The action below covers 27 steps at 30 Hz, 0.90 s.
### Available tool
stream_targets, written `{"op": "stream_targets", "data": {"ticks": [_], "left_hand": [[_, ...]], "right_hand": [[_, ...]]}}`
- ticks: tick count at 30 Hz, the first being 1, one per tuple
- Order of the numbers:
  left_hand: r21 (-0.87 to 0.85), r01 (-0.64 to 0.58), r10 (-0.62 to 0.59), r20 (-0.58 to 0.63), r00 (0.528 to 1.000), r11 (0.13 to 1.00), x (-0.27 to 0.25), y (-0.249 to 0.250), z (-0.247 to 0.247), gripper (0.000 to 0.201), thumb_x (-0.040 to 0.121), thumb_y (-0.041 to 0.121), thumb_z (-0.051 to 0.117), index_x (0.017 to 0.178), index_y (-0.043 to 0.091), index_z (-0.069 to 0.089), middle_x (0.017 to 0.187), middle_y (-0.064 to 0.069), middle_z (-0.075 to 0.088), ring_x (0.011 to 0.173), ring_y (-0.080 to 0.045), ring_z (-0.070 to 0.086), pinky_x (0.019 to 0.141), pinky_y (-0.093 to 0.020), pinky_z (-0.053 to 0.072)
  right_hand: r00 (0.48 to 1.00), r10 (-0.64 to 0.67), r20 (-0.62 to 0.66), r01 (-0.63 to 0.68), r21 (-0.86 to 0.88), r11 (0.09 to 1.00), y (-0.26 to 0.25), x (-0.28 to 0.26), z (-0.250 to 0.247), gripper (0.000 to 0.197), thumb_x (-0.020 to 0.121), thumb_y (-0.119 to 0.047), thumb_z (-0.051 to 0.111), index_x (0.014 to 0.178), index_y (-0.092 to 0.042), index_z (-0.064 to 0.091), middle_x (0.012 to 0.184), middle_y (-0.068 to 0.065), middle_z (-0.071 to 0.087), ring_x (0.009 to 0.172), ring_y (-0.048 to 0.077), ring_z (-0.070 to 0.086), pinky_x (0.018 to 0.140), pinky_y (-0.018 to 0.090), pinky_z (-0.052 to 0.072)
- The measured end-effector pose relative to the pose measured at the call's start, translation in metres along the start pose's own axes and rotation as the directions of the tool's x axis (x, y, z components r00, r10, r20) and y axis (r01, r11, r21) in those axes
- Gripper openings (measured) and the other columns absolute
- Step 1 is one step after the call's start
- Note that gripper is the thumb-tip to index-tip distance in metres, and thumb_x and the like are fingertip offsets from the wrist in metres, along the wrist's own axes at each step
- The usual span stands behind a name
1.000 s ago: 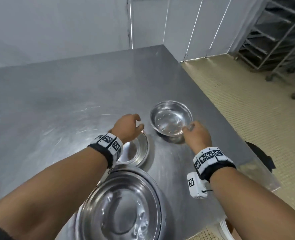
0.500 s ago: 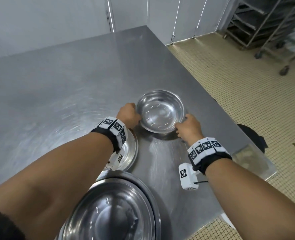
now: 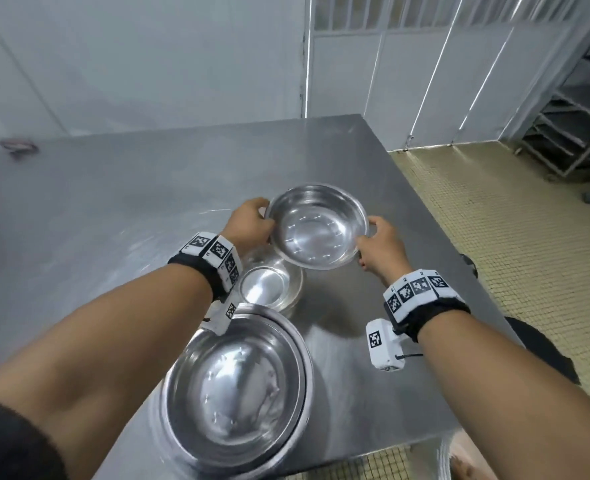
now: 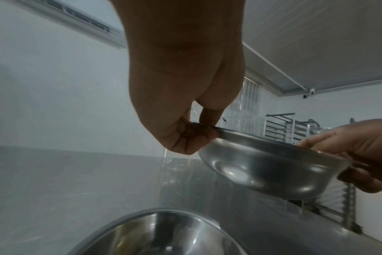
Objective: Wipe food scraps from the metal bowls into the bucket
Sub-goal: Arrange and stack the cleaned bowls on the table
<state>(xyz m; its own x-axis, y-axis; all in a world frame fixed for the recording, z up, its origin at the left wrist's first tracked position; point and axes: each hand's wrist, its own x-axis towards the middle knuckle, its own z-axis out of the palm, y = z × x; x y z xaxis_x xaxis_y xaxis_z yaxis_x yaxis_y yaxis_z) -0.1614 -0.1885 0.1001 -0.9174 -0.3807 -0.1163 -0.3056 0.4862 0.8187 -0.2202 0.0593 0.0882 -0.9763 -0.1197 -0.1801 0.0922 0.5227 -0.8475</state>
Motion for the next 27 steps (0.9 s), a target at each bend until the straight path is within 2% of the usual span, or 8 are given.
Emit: {"op": "stream_targets", "data": {"ticks": [4,8,12,16,19,21,24,27], "left_hand": [[0.015,0.05,-0.047,-0.175,0.983,0.999,-0.065,-0.021,-0.022,0.022,0.101,0.015,0.061,0.122,0.016,0.065,0.086,-0.004,0.074,0.073,-0.018,0.073,0.068,-0.033,0.061],[0.049,0.063,-0.044,-0.324,0.945,0.997,-0.138,-0.048,-0.025,0.019,0.104,0.023,0.059,0.119,0.014,0.066,0.079,-0.001,0.073,0.068,-0.016,0.071,0.057,-0.022,0.05],[0.113,0.143,-0.082,-0.429,0.899,0.983,-0.197,-0.082,-0.015,0.023,0.104,0.037,0.057,0.116,0.02,0.067,0.075,0.008,0.07,0.066,-0.009,0.068,0.056,-0.021,0.043],[0.184,0.225,-0.12,-0.455,0.882,0.957,-0.239,-0.118,0.001,0.025,0.104,0.043,0.053,0.11,0.023,0.067,0.075,0.007,0.068,0.072,-0.019,0.068,0.062,-0.028,0.044],[0.206,0.273,-0.146,-0.48,0.865,0.94,-0.261,-0.132,0.008,0.023,0.103,0.041,0.053,0.107,0.022,0.065,0.074,0.005,0.066,0.077,-0.028,0.067,0.065,-0.031,0.038],[0.225,0.304,-0.159,-0.499,0.852,0.926,-0.27,-0.138,0.008,0.027,0.104,0.038,0.052,0.114,0.018,0.066,0.079,0.0,0.069,0.077,-0.028,0.065,0.067,-0.032,0.039],[0.279,0.364,-0.213,-0.452,0.866,0.889,-0.278,-0.144,0.005,0.028,0.102,0.039,0.052,0.108,0.017,0.067,0.076,0.003,0.067,0.073,-0.023,0.064,0.066,-0.034,0.047],[0.353,0.404,-0.247,-0.412,0.877,0.844,-0.279,-0.149,0.0,0.029,0.099,0.04,0.055,0.116,0.02,0.068,0.089,-0.002,0.072,0.086,-0.025,0.068,0.075,-0.034,0.051]], "right_hand": [[0.988,-0.127,0.083,0.129,-0.021,0.991,-0.006,-0.035,0.025,0.022,0.096,-0.02,0.053,0.115,-0.027,0.061,0.101,0.005,0.07,0.079,0.024,0.066,0.073,0.044,0.06],[0.952,-0.24,0.189,0.248,-0.016,0.969,0.002,-0.075,0.046,0.025,0.1,-0.017,0.049,0.12,-0.022,0.062,0.106,-0.001,0.068,0.094,0.021,0.065,0.082,0.035,0.052],[0.905,-0.302,0.3,0.326,-0.029,0.945,0.023,-0.108,0.065,0.027,0.101,-0.022,0.049,0.124,-0.027,0.061,0.11,-0.002,0.07,0.098,0.019,0.066,0.09,0.042,0.057],[0.861,-0.301,0.41,0.367,-0.089,0.926,0.049,-0.136,0.073,0.033,0.103,-0.028,0.046,0.133,-0.035,0.054,0.101,-0.001,0.069,0.088,0.019,0.067,0.083,0.039,0.058],[0.828,-0.323,0.459,0.421,-0.129,0.898,0.057,-0.146,0.075,0.032,0.103,-0.026,0.045,0.133,-0.032,0.054,0.098,0.0,0.066,0.082,0.017,0.061,0.074,0.031,0.047],[0.807,-0.325,0.493,0.452,-0.162,0.877,0.058,-0.152,0.077,0.033,0.102,-0.025,0.045,0.133,-0.032,0.054,0.097,0.0,0.064,0.083,0.021,0.06,0.075,0.032,0.046],[0.782,-0.314,0.538,0.503,-0.248,0.828,0.063,-0.158,0.08,0.036,0.099,-0.027,0.045,0.133,-0.035,0.055,0.098,0.001,0.068,0.088,0.026,0.063,0.078,0.035,0.05],[0.762,-0.328,0.558,0.557,-0.308,0.771,0.064,-0.158,0.08,0.027,0.097,-0.03,0.048,0.121,-0.036,0.059,0.088,-0.001,0.066,0.086,0.028,0.064,0.074,0.035,0.051]]}}
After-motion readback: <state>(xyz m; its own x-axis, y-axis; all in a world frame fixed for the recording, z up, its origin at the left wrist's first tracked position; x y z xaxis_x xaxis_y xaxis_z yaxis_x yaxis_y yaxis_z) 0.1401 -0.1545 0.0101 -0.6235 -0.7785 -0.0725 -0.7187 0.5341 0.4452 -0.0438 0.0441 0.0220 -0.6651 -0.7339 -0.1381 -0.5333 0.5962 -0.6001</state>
